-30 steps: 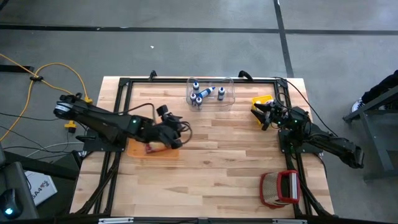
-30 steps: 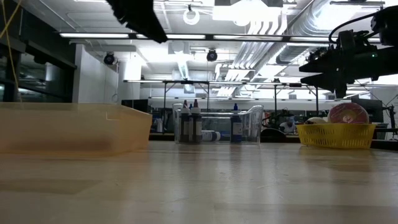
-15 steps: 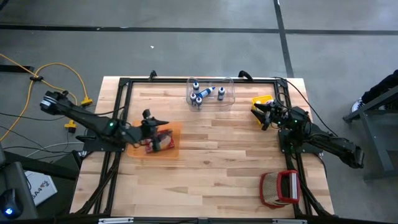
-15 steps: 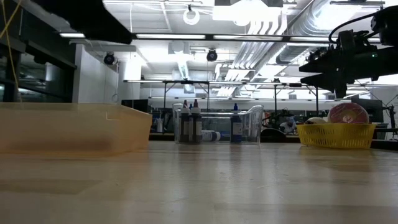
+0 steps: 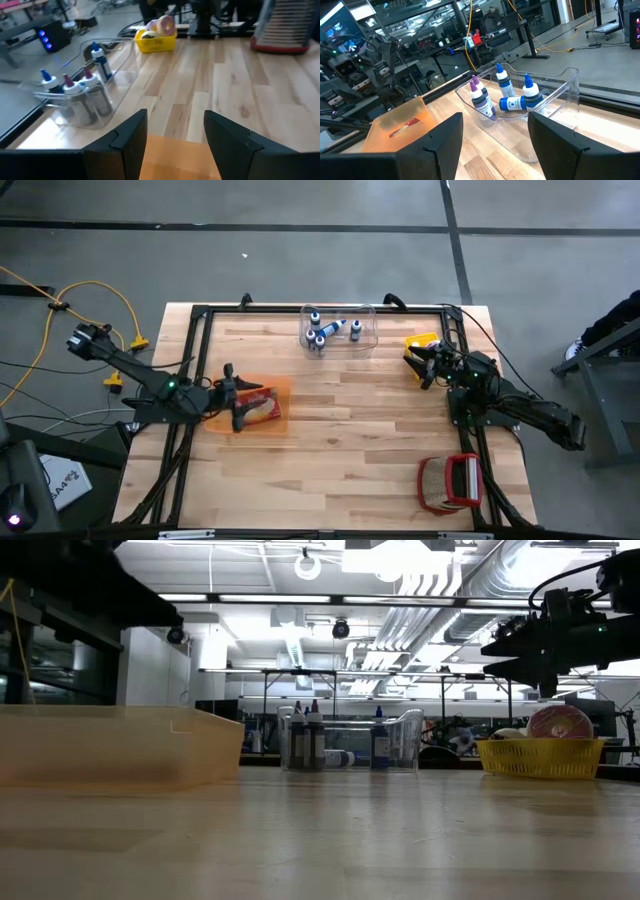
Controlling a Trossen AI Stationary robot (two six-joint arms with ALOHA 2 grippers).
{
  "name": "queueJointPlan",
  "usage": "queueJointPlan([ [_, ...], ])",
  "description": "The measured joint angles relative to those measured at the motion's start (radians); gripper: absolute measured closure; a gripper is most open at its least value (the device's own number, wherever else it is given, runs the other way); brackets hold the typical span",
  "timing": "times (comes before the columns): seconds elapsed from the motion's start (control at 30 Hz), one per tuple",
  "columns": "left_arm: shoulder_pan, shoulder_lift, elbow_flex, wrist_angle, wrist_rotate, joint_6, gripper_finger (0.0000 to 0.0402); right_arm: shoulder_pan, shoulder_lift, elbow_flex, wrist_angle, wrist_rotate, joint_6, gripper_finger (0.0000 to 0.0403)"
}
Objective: Pick & Place Food Item
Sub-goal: Return to Home Position
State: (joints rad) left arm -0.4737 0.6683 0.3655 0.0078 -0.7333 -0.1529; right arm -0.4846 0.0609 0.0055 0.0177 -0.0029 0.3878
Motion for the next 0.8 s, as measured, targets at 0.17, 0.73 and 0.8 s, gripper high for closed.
queueJointPlan([
  [0.17,-0.025,-0.017,-0.105,0.165,0.049,0.082,0.0214,0.000,0.000,0.000,0.000,0.000,0.000,0.0192],
  [0.73,0.173,-0.138,-0.249,0.330,0.373,0.249,0.0214,0.000,0.000,0.000,0.000,0.000,0.000,0.0192],
  [0.8,0.209,-0.167,-0.273,0.330,0.373,0.245,0.0214,0.000,0.000,0.000,0.000,0.000,0.000,0.0192],
])
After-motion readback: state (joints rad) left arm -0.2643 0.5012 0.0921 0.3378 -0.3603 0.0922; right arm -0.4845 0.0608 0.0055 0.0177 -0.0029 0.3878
